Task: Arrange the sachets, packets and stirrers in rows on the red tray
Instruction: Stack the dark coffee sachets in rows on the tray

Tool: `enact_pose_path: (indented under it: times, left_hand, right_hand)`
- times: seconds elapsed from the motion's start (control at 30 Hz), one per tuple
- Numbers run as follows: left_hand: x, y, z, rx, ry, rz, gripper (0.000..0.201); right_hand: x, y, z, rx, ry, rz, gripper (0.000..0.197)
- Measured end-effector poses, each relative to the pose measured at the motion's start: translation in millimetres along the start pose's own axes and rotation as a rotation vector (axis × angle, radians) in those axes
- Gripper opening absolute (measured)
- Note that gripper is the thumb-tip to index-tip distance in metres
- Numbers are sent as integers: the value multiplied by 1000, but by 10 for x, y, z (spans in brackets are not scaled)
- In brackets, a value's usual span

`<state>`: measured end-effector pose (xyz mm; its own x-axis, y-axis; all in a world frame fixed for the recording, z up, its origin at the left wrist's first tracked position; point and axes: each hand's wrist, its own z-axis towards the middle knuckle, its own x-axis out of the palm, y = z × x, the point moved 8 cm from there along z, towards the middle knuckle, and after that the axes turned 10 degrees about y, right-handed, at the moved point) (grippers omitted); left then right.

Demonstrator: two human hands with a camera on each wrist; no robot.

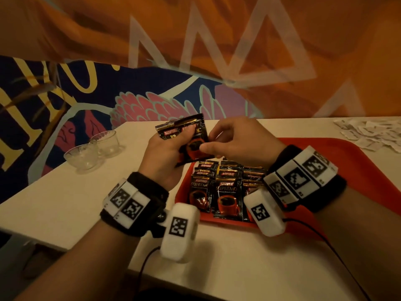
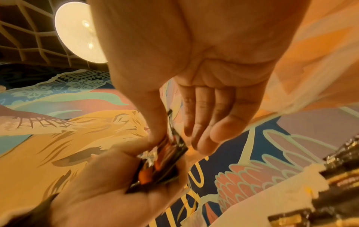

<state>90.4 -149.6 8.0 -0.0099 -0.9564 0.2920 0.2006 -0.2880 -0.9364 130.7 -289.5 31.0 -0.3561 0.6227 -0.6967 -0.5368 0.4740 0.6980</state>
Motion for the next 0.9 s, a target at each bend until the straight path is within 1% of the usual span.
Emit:
enact_pose_path:
  times: [0.07,0.13,0.23,0.27,0.3,0.37,0.43,0.53,0.63,0.67,0.7,0.77,0.8,0.83,0.9]
  left_hand:
    - [124,-11,10,12,28,-14,25]
    - [194,-48,23,36,28,-2,25]
    - [198,-144,42,91,1,56,34]
    - [185,-164,47,99,-14,79,31]
    - [165,-171,53,101,-32,96,24]
    - [119,-164,68,89,-67,120,9]
    - [103,-167,63,89,-70,132,6]
    - [98,-219,31,128,-72,174,11]
    - [61,-243,3,138,-93,200,7]
    - [25,-256,-7,141,-107,212,10]
    - [-25,-274,-16,146,-118,236,18]
    - [-119,-287,-38,127,-97,312,36]
    - [-157,-271,-55,103,-62,352,38]
    - [-182,-239,-75,73,-18,395,34]
    - [-231,-174,-110,22,42,504,18]
  right_hand:
    - [29,22,-7,-19,-8,22,22]
    - [20,42,-20,-39,-25,35,19]
    - [5,49,-28,-53,-29,32,19]
    - [6,50,-31,-59,-28,37,16]
    - [4,58,-35,-69,-31,38,13]
    - [-4,77,-39,-93,-48,33,13]
    - [-18,97,-51,-110,-55,41,14]
    - [-19,91,-64,-100,-32,65,15]
    - [27,102,-71,-98,8,68,13]
    - [44,116,-74,-99,18,62,13]
    - [53,128,-79,-99,21,57,13]
    - [31,122,-91,-87,1,66,14]
    - [10,106,-91,-76,-12,80,14]
    - [-1,85,-89,-63,-18,93,12]
    - [27,60,-75,-35,10,88,11]
